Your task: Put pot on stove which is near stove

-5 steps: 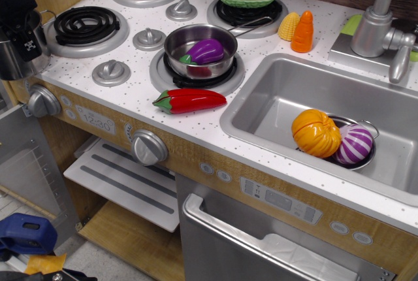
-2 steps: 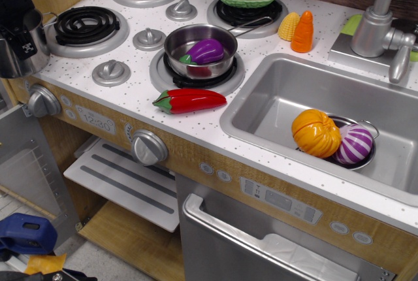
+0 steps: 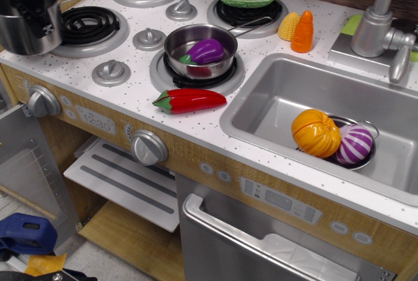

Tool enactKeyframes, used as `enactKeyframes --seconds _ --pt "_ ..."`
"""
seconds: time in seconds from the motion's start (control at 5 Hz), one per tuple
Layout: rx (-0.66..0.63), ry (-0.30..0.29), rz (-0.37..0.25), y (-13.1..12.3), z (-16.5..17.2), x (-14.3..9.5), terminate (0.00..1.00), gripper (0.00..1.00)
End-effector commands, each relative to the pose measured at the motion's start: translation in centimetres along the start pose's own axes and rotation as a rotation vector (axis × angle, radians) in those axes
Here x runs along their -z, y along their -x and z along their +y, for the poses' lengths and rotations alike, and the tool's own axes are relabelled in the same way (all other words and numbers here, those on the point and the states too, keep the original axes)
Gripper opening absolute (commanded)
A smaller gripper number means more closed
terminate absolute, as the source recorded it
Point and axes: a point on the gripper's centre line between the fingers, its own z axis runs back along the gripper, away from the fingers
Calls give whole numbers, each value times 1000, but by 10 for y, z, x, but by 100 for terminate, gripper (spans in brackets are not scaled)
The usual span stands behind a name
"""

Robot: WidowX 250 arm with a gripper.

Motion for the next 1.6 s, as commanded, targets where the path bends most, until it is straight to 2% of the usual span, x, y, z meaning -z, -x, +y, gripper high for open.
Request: enactKeyframes --seconds 0.0,0.6,1.4 --pt "9 -91 -72 -19 21 -41 0 0" --pt "58 -103 -143 -46 24 -42 0 0" --pt "96 -78 -249 -69 26 -18 0 0"
